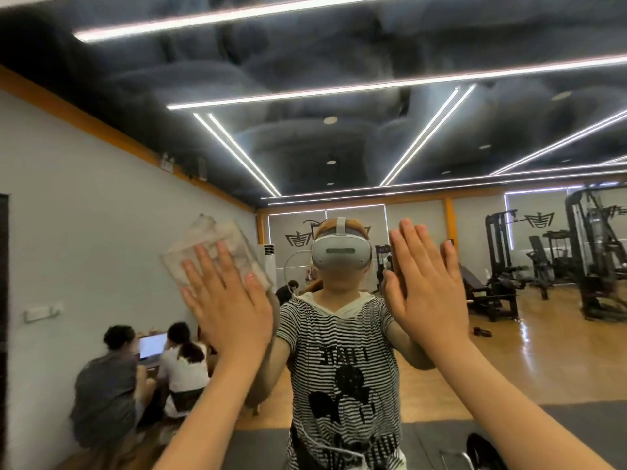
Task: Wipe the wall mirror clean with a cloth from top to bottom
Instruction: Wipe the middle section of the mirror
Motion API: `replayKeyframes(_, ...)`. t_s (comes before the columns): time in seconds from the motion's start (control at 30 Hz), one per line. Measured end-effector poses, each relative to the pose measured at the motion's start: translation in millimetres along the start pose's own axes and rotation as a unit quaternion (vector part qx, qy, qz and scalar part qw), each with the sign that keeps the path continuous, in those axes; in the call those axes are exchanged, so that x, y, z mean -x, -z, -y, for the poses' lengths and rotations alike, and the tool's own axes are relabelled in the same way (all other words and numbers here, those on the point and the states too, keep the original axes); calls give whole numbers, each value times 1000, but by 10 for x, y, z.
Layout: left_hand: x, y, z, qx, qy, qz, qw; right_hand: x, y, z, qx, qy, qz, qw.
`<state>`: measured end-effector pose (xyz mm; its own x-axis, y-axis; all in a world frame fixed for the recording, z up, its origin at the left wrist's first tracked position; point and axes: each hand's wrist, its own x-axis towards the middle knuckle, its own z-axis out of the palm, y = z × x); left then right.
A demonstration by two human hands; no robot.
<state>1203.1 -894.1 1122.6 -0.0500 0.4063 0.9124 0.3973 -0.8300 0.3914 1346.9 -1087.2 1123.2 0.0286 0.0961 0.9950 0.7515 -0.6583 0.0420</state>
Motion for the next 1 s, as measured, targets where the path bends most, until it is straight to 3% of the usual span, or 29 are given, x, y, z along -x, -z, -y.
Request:
replayKeyframes(0.1, 52, -32, -62, -23, -76, 12, 997, 6, -4, -7, -6, 0, 1, 1000)
replayKeyframes(0.3, -150, 119, 493, -80, -212, 61, 972, 0, -7, -33, -9, 9, 4, 1000)
replayKeyframes(0.5, -319, 276, 635, -44, 12, 17, 999, 15, -28, -22, -18, 4, 2, 1000)
replayKeyframes(0.63, -192, 175, 283, -20, 74, 3, 997, 13, -34, -8, -19, 3, -4, 1000)
replayKeyframes(0.73, -10, 87, -69, -25, 20, 26, 999, 16, -32, -5, -19, 8, -13, 1000)
replayKeyframes(0.83, 236, -59, -429, -50, -121, 46, 990, 20, -39, -15, -18, 12, -14, 1000)
replayKeyframes(1.0, 192, -65, -333, -81, -224, 61, 969, 15, -24, -37, -17, 13, -7, 1000)
